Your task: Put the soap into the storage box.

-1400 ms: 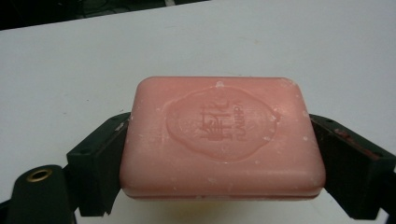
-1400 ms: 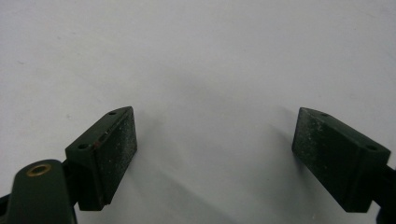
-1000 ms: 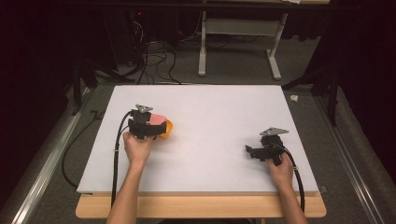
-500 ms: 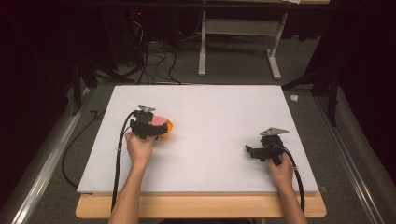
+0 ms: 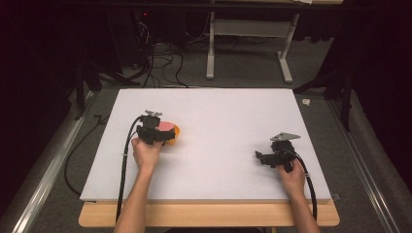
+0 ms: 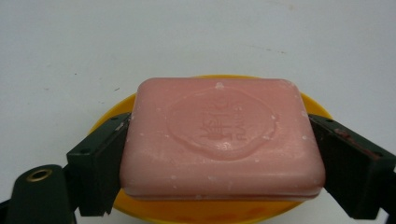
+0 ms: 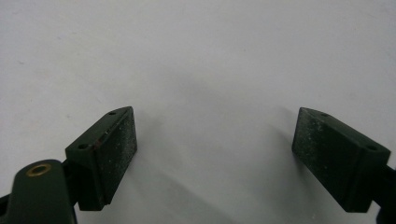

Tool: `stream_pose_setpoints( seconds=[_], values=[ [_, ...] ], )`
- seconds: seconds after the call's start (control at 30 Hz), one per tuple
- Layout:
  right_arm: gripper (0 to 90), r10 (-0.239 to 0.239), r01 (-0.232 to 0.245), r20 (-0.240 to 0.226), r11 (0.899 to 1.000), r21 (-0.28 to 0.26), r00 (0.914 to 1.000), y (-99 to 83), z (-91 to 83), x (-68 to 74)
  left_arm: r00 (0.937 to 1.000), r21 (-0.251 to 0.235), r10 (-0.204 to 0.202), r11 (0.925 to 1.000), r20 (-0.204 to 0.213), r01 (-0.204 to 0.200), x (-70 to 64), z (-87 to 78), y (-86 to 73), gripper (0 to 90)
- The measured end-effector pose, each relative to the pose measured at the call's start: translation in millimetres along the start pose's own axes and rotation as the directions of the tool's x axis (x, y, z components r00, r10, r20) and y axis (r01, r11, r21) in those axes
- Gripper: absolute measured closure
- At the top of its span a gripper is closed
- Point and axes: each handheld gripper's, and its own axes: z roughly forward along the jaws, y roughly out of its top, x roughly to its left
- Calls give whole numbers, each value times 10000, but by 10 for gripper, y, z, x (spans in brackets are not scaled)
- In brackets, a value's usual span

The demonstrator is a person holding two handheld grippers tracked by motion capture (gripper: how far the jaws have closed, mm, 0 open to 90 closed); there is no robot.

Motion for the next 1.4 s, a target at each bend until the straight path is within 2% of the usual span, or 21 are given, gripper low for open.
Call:
stream_pose_setpoints(
  seconds=[0.53, 0.73, 0.77, 0.8, 0.83, 0.87, 1.13, 1.27, 1.4],
  values=[
    [146, 21, -21, -1, 10000, 2, 10000, 0, 0, 1, 9999, 195, -120, 9997, 41, 120, 24, 60, -19, 134],
    [146, 1, -1, -2, 10000, 0, 10000, 0, 0, 0, 9997, -154, -236, 9996, 115, 238, 31, 22, -4, 141],
    [146, 1, -1, 0, 10000, 0, 10000, 0, 0, 0, 9997, -366, -244, 9990, -8, 244, 41, -14, 3, 172],
    [146, 1, -1, 0, 10000, 0, 10000, 0, 0, 0, 9997, -366, -244, 9990, -8, 244, 41, -14, 3, 216],
    [146, 1, -1, 1, 10000, 0, 10000, 0, 0, 0, 9997, -555, -218, 9982, -94, 212, 48, -44, 4, 216],
    [146, 0, 0, 0, 10000, -1, 10000, 0, 0, 0, 9996, -659, -259, 9975, -72, 254, 55, -66, 10, 293],
    [146, 1, -1, 2, 10000, 0, 10000, 0, 0, 0, 9999, -773, -161, 9969, 22, 162, 32, -88, -9, 257],
    [146, 27, -27, -4, 10000, 5, 10000, 0, -1, 2, 10000, -1016, -41, 9948, -5, 40, -7, -156, -6, 251],
    [146, 34, -34, -20, 10000, 21, 10000, 1, -1, 0, 9999, -1258, 60, 9920, 135, -42, -29, -255, -3, 248]
  ],
)
